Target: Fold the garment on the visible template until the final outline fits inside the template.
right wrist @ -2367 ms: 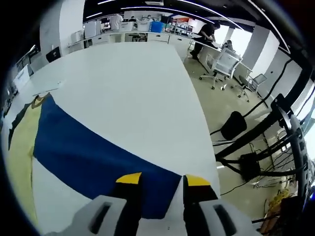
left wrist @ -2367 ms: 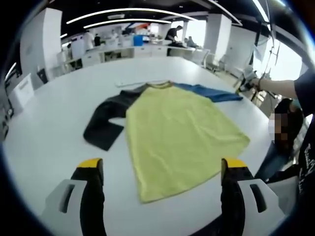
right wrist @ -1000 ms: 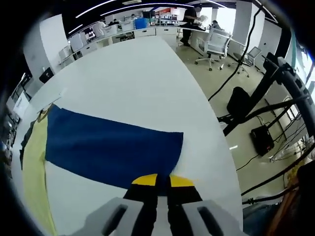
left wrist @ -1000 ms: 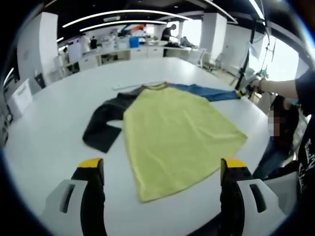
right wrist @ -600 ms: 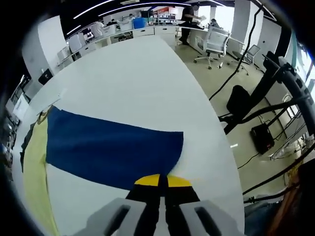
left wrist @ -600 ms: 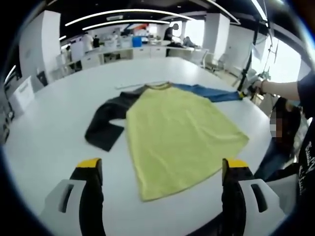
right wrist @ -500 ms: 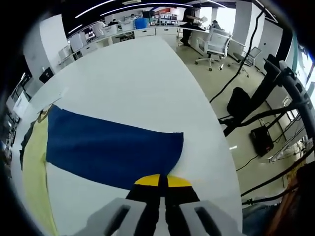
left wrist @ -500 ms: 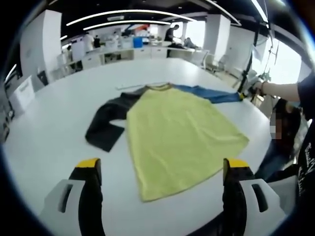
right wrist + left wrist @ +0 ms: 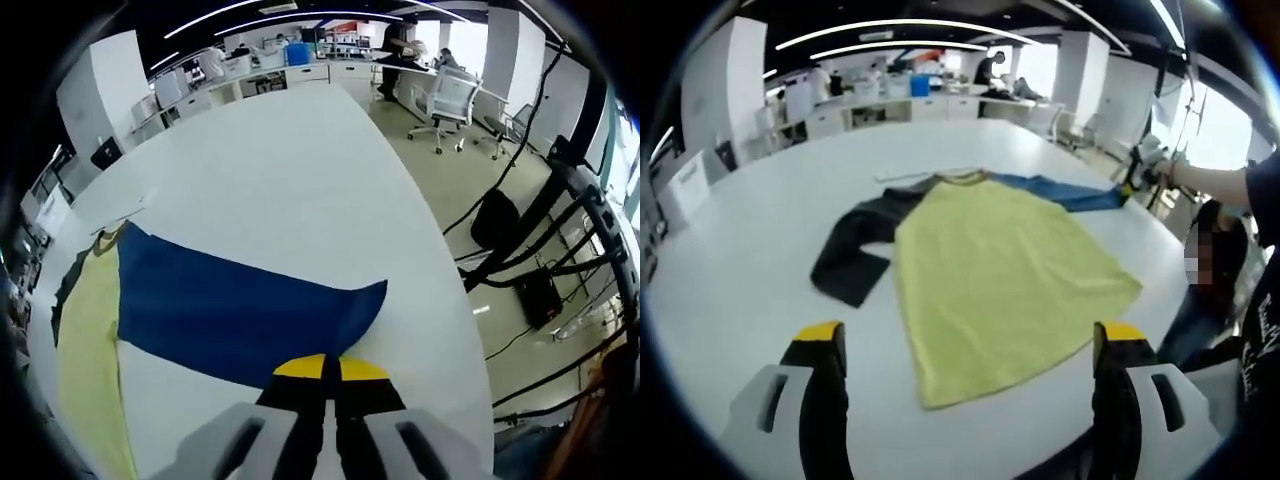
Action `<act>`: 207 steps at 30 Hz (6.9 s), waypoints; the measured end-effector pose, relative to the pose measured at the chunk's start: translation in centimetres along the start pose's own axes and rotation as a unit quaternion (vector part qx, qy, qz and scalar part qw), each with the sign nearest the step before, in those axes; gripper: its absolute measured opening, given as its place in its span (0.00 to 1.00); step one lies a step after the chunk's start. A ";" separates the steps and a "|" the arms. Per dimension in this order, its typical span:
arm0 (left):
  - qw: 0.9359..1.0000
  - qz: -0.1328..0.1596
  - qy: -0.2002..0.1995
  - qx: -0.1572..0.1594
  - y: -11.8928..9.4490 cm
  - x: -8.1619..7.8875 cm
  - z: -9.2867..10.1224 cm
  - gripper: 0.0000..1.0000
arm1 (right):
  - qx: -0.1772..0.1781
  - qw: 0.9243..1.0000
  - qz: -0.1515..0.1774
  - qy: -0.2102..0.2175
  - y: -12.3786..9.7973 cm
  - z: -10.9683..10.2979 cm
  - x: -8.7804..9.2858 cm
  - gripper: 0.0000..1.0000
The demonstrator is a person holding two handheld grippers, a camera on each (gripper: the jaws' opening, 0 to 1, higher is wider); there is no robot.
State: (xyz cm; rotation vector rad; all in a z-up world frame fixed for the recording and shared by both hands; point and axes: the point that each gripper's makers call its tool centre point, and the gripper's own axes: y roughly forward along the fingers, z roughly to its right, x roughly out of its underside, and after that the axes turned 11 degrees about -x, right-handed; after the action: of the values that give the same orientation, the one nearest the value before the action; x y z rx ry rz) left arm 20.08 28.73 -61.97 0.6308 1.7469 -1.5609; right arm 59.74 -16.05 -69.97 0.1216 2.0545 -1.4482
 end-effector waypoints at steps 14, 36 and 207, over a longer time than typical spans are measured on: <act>1.000 0.009 -0.001 0.016 -0.2 -0.7 0.6 0.99 | -0.042 0.998 0.019 -0.038 -1.9 -6.4 -2.6 0.00; 0.999 0.006 0.007 0.034 -0.7 -0.3 1.0 0.99 | -0.109 0.987 0.009 -0.115 -1.4 -16.6 -5.4 0.00; 0.999 0.017 -0.024 0.030 0.5 1.0 -2.6 0.99 | -0.290 0.913 -0.095 -0.272 11.9 -52.9 1.9 0.17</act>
State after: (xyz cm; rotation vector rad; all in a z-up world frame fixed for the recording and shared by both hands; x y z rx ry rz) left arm 19.40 31.26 -63.00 0.6440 1.6511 -1.5969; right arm 40.49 34.73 -69.60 -0.6661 1.9466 -0.7796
